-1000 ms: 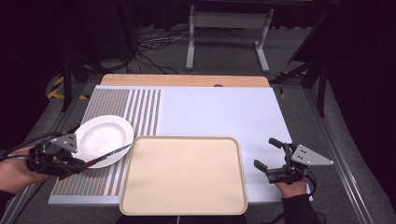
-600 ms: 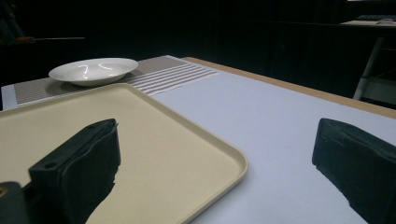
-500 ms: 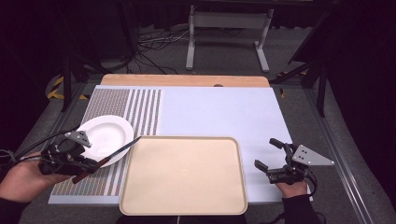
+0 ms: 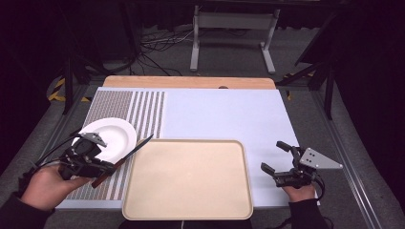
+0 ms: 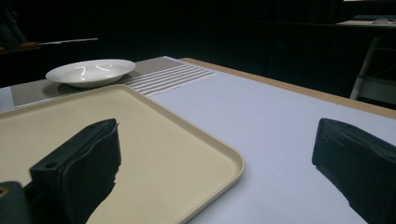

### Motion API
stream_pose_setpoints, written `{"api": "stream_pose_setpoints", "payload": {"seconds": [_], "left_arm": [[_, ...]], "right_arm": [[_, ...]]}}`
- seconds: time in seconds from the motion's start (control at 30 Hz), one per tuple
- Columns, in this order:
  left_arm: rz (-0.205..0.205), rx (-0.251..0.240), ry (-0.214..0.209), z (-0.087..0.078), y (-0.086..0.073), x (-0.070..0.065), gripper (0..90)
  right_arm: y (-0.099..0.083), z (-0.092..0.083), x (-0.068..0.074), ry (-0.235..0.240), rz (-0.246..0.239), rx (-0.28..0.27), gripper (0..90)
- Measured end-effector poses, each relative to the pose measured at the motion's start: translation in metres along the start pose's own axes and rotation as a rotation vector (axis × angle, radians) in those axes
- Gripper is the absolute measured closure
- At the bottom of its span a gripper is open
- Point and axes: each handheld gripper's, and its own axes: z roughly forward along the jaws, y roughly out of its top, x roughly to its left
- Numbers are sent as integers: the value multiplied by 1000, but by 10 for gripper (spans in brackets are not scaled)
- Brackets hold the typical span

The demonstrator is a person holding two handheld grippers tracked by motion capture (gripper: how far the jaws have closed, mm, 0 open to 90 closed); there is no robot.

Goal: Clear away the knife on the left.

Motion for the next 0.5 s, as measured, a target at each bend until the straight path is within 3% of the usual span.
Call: {"api": "stream_pose_setpoints", "payload": {"seconds": [0.1,0.4,0.47,0.5], "left_arm": [[-23,8,-29,9,2,-2,767],[-42,17,-22,27,7,-10,767],[-59,-11,-45,31,8,-10,767],[-67,-18,-31,33,9,-11,767]], "right_arm": [[0,-1,0,-1,-2,-5,19],[0,-2,-1,-4,-1,-7,20],[1,-2,-1,-5,-1,-6,20],[1,-2,-1,-5,-3,-5,20]]}}
